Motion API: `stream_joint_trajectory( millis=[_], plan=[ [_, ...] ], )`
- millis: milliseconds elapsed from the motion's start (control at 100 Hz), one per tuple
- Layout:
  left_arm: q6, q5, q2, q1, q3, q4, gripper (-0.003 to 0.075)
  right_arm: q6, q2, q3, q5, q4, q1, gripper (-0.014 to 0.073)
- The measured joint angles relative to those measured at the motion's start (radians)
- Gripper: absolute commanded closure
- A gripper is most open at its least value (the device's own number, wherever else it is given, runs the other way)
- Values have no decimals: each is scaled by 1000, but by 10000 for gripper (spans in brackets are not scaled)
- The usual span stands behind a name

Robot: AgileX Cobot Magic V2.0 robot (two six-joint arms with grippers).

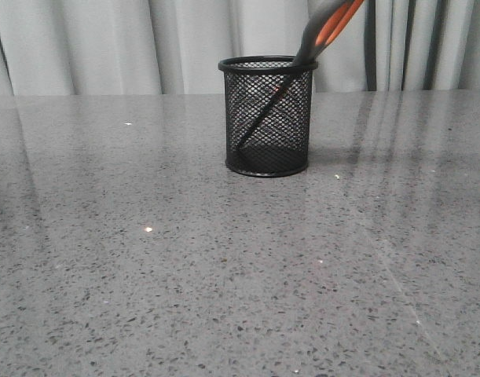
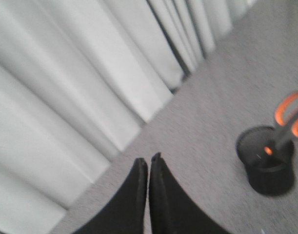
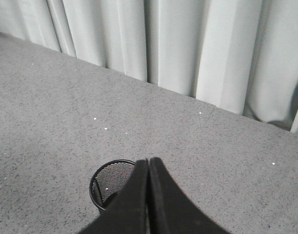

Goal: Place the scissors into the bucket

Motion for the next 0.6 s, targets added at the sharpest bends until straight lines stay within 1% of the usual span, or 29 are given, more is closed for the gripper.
stream_joint_trajectory(
  millis=[100,210,260,450,600],
  plan=[
    [-10,-175,-123,0,150,-11,740,0,-118,202,-152,0,0,666],
    [-20,-347,-289,0,376,-21,740,-2,-255,412,-337,0,0,667],
    [-22,-417,-366,0,483,-28,740,-2,-316,503,-398,0,0,667],
    [-26,-585,-641,0,876,-74,740,-2,-524,801,-541,0,0,666],
    [-26,-676,-851,0,1131,-122,740,-2,-658,961,-606,11,0,666]
  ],
)
